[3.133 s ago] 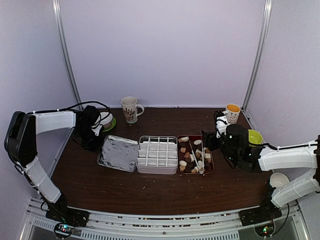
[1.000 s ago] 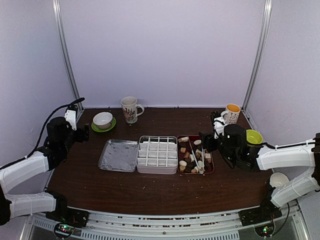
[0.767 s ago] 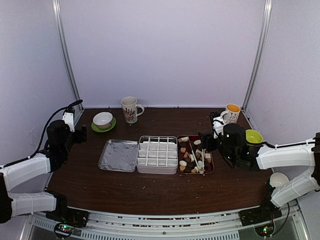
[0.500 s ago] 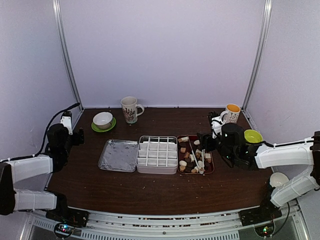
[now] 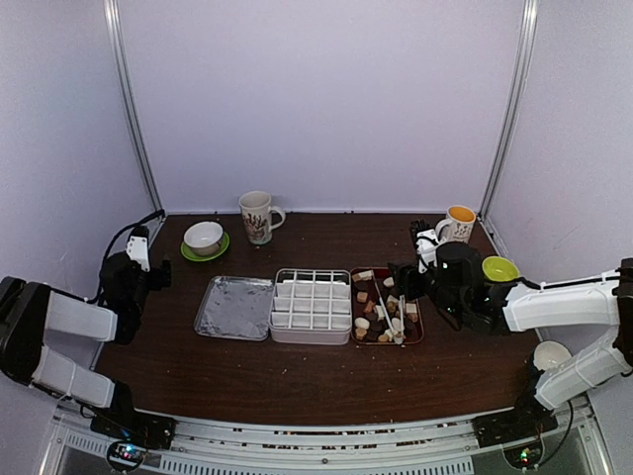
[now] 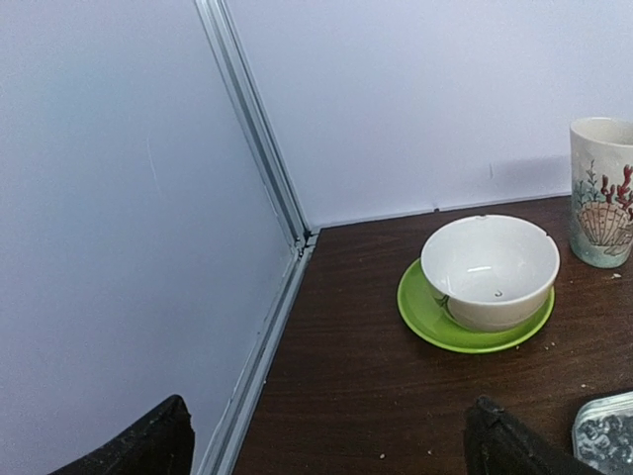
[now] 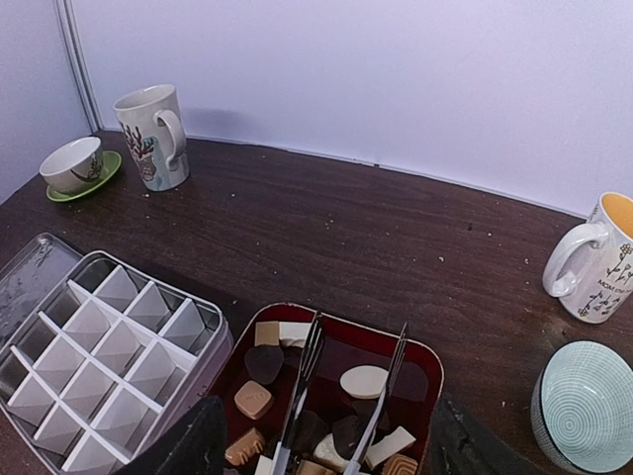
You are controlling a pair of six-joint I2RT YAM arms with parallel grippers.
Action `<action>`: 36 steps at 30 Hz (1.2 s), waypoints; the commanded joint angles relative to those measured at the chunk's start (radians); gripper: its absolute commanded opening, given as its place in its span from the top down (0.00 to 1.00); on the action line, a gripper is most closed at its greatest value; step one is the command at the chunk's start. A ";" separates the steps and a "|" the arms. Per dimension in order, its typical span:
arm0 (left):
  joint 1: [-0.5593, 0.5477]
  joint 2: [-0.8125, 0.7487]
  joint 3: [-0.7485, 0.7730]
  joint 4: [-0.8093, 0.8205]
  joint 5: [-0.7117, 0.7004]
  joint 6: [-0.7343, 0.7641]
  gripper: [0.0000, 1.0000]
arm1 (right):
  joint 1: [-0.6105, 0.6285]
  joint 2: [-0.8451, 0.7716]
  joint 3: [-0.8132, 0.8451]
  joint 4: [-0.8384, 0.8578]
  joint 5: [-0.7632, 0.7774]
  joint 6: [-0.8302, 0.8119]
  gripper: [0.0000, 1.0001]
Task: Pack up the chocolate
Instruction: Pick up the clamp from the plate.
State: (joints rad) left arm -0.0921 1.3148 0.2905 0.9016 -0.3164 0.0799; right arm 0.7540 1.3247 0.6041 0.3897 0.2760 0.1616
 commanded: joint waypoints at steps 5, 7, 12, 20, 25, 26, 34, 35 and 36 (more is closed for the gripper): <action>0.019 0.068 -0.047 0.231 0.002 0.019 0.02 | -0.007 0.020 0.047 -0.043 0.001 0.008 0.29; 0.038 0.078 -0.045 0.225 0.024 -0.008 0.02 | -0.007 0.016 0.039 -0.030 -0.005 0.008 0.29; 0.057 0.114 -0.021 0.221 0.072 -0.007 0.02 | -0.007 0.035 0.054 -0.048 0.000 0.008 0.29; 0.087 0.113 0.024 0.148 0.113 -0.031 0.02 | -0.007 0.068 0.080 -0.071 -0.007 0.018 0.29; 0.087 0.111 0.019 0.155 0.112 -0.031 0.02 | -0.007 0.066 0.091 -0.095 -0.007 0.039 0.28; 0.086 0.113 0.021 0.155 0.113 -0.031 0.02 | -0.007 0.064 0.102 -0.131 -0.004 0.061 0.28; 0.086 0.112 0.021 0.155 0.113 -0.030 0.02 | -0.007 0.098 0.265 -0.515 -0.049 0.199 0.26; 0.087 0.113 0.020 0.155 0.113 -0.031 0.02 | -0.007 0.104 0.280 -0.551 -0.060 0.209 0.26; 0.086 0.112 0.019 0.154 0.113 -0.030 0.02 | -0.006 0.110 0.291 -0.577 -0.071 0.215 0.26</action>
State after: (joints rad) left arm -0.0128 1.4216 0.2955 1.0229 -0.2188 0.0601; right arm 0.7536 1.4063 0.8425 0.0326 0.2466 0.3038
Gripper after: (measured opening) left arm 0.978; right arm 0.736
